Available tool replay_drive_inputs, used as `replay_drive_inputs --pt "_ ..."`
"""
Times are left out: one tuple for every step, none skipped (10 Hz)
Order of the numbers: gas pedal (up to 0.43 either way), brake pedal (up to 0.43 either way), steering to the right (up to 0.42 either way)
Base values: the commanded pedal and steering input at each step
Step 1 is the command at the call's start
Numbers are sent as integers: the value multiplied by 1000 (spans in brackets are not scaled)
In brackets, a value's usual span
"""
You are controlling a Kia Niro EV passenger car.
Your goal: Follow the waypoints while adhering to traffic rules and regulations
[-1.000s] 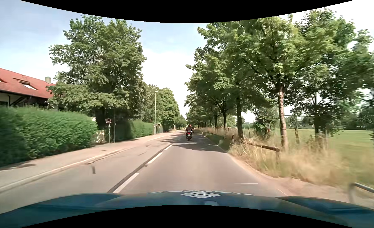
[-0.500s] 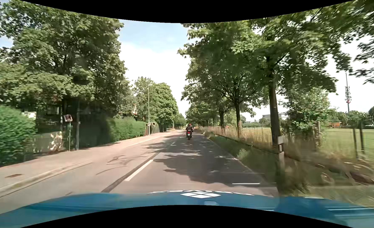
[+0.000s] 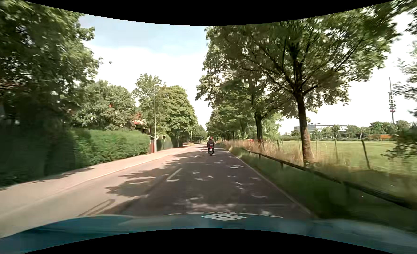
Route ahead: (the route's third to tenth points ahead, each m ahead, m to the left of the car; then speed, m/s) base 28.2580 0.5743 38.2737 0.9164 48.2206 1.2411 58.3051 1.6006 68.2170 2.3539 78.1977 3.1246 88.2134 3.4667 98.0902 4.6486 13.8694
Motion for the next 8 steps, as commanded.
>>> replay_drive_inputs --pt "98 0 -4" --pt "98 0 -5" --pt "98 0 -5" --pt "98 0 -5" --pt "98 0 -5" --pt "98 0 -6" --pt "98 0 -6" --pt "79 0 -6"
